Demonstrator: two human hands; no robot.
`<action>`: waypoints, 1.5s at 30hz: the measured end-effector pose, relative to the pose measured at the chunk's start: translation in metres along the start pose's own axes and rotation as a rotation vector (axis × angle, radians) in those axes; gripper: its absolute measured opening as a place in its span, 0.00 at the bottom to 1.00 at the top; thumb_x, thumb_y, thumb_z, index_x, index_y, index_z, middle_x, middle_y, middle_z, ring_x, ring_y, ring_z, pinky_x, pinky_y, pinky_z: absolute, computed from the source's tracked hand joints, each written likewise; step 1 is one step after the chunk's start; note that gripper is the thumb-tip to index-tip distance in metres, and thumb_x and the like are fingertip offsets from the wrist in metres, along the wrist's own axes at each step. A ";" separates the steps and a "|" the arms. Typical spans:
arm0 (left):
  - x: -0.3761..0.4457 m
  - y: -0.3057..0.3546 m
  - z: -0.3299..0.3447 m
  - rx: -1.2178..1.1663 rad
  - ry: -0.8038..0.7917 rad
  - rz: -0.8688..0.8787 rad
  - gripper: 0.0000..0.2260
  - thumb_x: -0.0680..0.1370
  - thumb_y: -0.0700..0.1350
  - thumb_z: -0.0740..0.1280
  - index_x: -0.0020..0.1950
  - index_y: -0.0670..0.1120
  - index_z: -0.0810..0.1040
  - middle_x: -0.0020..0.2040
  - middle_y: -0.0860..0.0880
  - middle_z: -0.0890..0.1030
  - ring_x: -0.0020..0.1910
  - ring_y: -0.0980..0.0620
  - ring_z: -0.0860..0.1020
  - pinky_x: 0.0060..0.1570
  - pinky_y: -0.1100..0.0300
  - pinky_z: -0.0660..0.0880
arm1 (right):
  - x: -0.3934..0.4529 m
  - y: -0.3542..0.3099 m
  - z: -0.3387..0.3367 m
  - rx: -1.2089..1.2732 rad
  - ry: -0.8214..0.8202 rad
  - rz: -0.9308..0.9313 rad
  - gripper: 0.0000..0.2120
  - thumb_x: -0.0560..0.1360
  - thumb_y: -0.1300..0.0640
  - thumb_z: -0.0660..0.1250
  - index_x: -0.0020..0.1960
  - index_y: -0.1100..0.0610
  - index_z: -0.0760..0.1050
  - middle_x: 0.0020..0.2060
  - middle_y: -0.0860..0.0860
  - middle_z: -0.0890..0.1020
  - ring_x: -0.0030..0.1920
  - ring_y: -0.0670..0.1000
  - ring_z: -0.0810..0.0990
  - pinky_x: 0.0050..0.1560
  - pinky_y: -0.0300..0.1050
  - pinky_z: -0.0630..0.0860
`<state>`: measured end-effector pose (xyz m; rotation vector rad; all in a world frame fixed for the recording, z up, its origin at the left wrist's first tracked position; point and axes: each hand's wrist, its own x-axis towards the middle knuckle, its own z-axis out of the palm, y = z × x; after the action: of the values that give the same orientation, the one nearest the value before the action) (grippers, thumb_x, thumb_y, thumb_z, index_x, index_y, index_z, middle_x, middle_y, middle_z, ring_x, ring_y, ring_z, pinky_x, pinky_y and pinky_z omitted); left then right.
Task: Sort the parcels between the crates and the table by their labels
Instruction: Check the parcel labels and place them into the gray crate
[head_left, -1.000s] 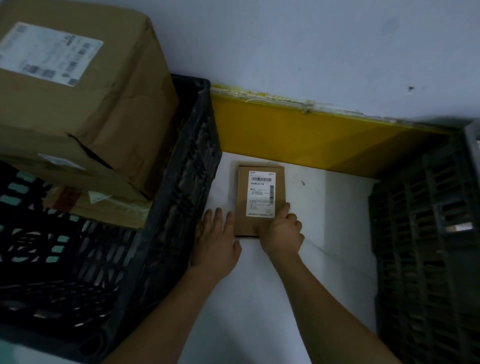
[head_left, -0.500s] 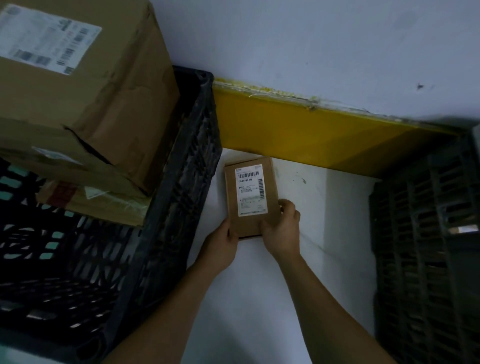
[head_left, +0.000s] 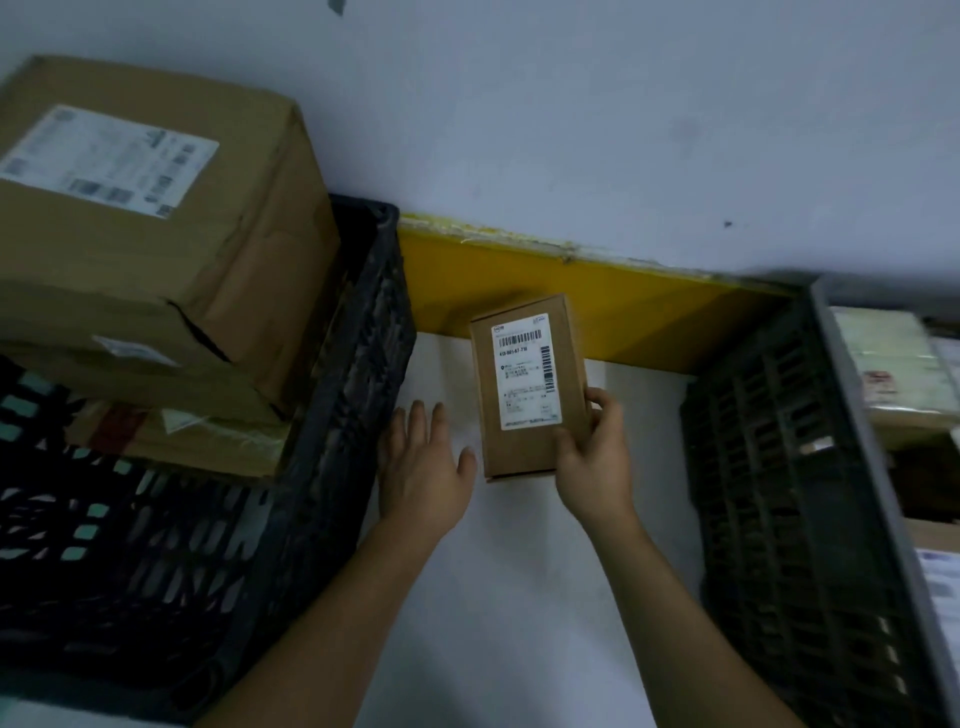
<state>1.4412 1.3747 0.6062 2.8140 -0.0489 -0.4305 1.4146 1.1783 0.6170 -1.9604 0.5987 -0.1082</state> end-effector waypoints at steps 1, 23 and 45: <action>-0.001 0.002 -0.005 0.022 0.013 0.016 0.34 0.86 0.62 0.54 0.87 0.48 0.51 0.87 0.44 0.52 0.85 0.40 0.49 0.83 0.41 0.52 | -0.003 -0.005 -0.009 0.013 -0.001 -0.021 0.29 0.82 0.59 0.70 0.72 0.33 0.63 0.67 0.42 0.79 0.69 0.48 0.80 0.61 0.59 0.85; -0.112 0.174 -0.074 0.044 0.220 0.448 0.34 0.85 0.65 0.53 0.87 0.51 0.54 0.88 0.44 0.49 0.86 0.40 0.47 0.83 0.39 0.51 | -0.153 -0.040 -0.256 -0.064 0.321 -0.291 0.24 0.87 0.56 0.64 0.78 0.35 0.70 0.67 0.44 0.70 0.63 0.28 0.69 0.55 0.20 0.69; -0.238 0.335 0.004 0.157 0.262 0.569 0.36 0.82 0.67 0.45 0.87 0.52 0.53 0.88 0.44 0.50 0.86 0.40 0.47 0.83 0.38 0.49 | -0.158 0.121 -0.478 -0.209 0.153 0.025 0.24 0.88 0.49 0.61 0.83 0.38 0.62 0.72 0.52 0.68 0.65 0.56 0.75 0.67 0.51 0.76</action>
<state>1.2167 1.0720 0.7690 2.8042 -0.8304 0.0774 1.0745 0.8152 0.7603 -2.1595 0.7601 -0.1880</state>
